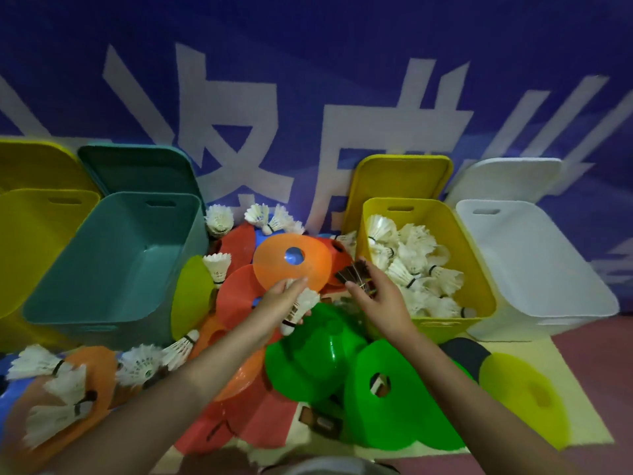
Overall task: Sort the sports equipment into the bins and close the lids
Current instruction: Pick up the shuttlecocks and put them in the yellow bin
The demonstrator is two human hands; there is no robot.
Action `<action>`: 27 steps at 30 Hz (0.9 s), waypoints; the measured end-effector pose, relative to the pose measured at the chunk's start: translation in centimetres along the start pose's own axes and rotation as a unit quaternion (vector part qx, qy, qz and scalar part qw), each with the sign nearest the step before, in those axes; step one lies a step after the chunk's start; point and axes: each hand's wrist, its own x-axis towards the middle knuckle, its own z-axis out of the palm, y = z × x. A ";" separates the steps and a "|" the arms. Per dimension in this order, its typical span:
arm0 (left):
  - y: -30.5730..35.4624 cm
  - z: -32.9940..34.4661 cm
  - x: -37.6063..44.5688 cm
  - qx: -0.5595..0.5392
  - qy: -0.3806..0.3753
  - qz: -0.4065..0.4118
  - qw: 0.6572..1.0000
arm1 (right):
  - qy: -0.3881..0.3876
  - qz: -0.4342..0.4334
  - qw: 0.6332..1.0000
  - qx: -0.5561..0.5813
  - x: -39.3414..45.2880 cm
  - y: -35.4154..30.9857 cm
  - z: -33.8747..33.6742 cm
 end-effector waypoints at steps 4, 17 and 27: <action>3.3 4.8 2.2 0.040 -0.017 0.025 0.999 | 0.075 0.046 0.995 -0.051 1.8 3.6 -6.1; 6.7 15.1 6.5 0.070 -0.056 0.016 0.996 | -0.062 0.076 0.978 -0.183 5.0 12.0 -13.3; 5.8 17.7 8.4 0.289 0.046 0.118 0.949 | -0.200 -0.033 0.930 -0.308 5.8 14.7 -15.1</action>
